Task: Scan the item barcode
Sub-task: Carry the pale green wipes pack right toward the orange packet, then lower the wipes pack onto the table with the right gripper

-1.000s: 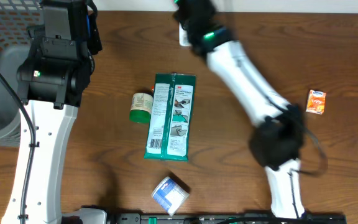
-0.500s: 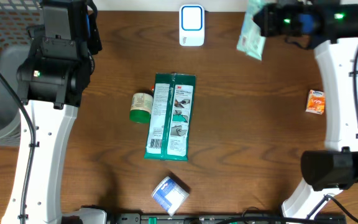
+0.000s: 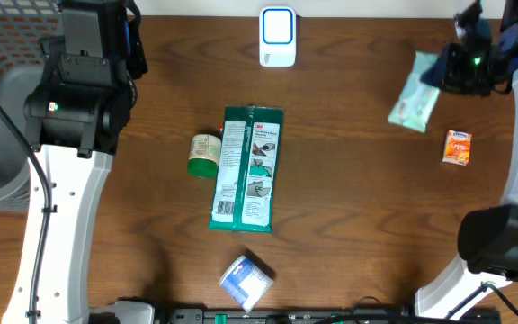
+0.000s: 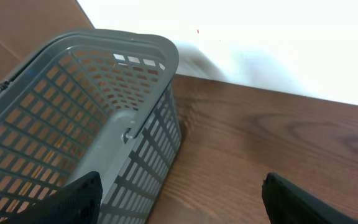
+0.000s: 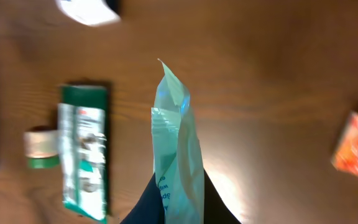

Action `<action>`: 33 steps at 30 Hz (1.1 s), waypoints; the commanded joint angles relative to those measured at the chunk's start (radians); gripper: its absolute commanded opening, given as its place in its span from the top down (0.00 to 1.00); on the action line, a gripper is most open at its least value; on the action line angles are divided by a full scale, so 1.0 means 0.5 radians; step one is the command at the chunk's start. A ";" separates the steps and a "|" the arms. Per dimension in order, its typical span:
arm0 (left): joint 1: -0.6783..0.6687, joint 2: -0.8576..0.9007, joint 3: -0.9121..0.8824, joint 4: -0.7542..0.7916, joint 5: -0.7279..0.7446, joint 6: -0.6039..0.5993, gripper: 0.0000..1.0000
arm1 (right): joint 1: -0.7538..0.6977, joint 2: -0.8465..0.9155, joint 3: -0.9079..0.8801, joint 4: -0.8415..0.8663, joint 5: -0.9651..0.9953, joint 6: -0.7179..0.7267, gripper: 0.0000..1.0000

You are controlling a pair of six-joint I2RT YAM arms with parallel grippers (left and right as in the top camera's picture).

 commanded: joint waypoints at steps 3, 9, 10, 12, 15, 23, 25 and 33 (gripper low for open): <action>0.003 0.008 0.004 0.001 -0.019 0.004 0.17 | -0.087 -0.008 -0.358 0.006 0.401 0.039 0.99; 0.003 0.008 0.004 0.000 -0.019 0.004 0.17 | -0.182 -0.008 -0.967 0.497 0.773 0.217 0.99; 0.003 0.008 0.004 0.000 -0.019 0.003 0.17 | -0.195 -0.008 -1.059 0.604 0.779 0.213 0.99; 0.003 0.008 0.004 0.000 -0.019 0.003 0.17 | -0.217 -0.008 -1.227 0.816 0.777 0.129 0.99; 0.003 0.008 0.004 0.000 -0.019 0.003 0.17 | -0.219 -0.008 -1.371 1.006 0.777 -0.015 0.98; 0.003 0.008 0.004 0.001 -0.019 0.004 0.17 | -0.214 -0.010 -1.328 1.067 0.777 -0.161 0.07; 0.003 0.008 0.004 0.000 -0.019 0.004 0.17 | -0.214 -0.010 -1.231 0.986 0.763 -0.160 0.01; 0.003 0.008 0.004 0.000 -0.019 0.004 0.17 | -0.171 -0.009 -1.022 0.687 -0.154 -0.160 0.40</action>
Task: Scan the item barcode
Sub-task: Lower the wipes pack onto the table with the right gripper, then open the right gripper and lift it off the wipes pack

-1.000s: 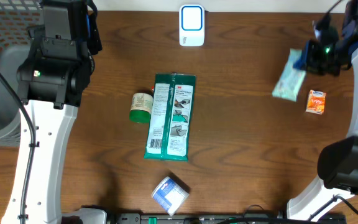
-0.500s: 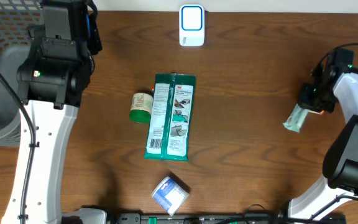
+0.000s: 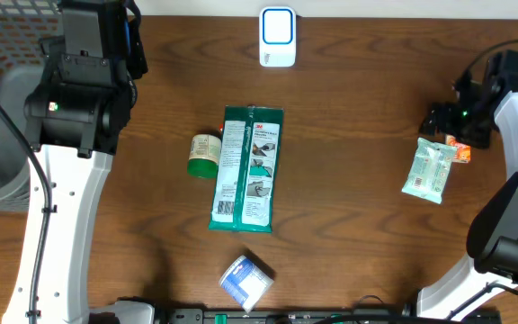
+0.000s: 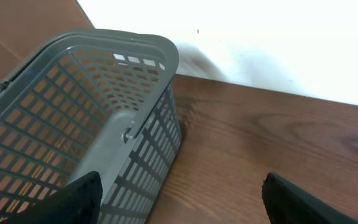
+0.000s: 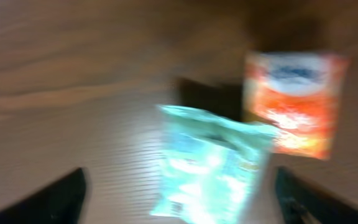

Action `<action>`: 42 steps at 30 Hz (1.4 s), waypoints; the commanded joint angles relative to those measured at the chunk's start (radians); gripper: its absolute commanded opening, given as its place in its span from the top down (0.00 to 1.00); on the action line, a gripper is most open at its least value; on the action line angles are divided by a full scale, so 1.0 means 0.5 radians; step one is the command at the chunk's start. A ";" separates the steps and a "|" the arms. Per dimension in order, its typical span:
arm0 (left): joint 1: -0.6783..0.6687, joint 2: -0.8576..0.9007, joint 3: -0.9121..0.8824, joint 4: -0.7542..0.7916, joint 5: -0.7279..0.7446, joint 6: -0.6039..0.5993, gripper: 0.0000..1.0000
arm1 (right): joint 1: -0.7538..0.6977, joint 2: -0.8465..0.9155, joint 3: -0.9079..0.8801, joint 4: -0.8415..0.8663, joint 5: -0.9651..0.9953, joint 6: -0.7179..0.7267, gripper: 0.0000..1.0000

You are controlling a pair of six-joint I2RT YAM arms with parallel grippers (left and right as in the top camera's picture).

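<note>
The light teal pouch (image 3: 428, 169) lies flat on the table at the right, its far corner against the small orange box (image 3: 461, 149). My right gripper (image 3: 458, 122) hovers just behind the pouch. The blurred right wrist view shows the pouch (image 5: 213, 165) and the orange box (image 5: 297, 102) below my right gripper (image 5: 179, 199), whose fingers stand wide apart with nothing between them. The white scanner with a blue face (image 3: 277, 36) stands at the back middle. My left gripper (image 4: 182, 199) is open beside the grey basket (image 4: 86, 124).
A long green package (image 3: 247, 166) lies mid-table with a green-lidded jar (image 3: 205, 155) at its left. A blue and white can (image 3: 245, 281) lies near the front edge. The grey basket (image 3: 7, 54) occupies the far left, under the left arm (image 3: 84, 81).
My right gripper was shut on the teal pouch, held up at the back right. Now it is open and the pouch lies on the table farther forward, against the orange box. Left arm unchanged.
</note>
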 commanded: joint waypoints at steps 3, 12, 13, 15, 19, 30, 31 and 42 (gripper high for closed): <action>0.003 0.008 0.004 0.000 -0.019 0.004 0.17 | 0.095 -0.013 -0.159 -0.031 -0.540 -0.008 0.99; 0.003 0.008 0.004 0.000 -0.019 0.004 0.17 | 0.218 -0.013 -0.840 0.511 0.062 0.120 0.99; 0.003 0.008 0.004 0.000 -0.019 0.003 0.17 | 0.216 -0.013 -0.874 0.568 0.121 0.121 0.99; 0.003 0.008 0.004 0.000 -0.019 0.004 0.17 | 0.201 -0.013 -0.893 0.619 0.269 0.121 0.99; 0.003 0.008 0.004 0.001 -0.019 0.004 0.17 | 0.147 -0.014 -0.874 0.641 0.526 0.163 0.99; 0.003 0.008 0.004 0.001 -0.019 0.004 0.17 | 0.062 -0.014 -0.743 0.725 0.837 0.072 0.99; 0.003 0.008 0.004 0.000 -0.019 0.004 0.17 | 0.063 -0.014 -0.731 0.739 0.775 0.072 0.99; 0.003 0.008 0.004 0.000 -0.019 0.003 0.17 | 0.065 -0.014 -0.714 0.719 -0.262 0.074 0.01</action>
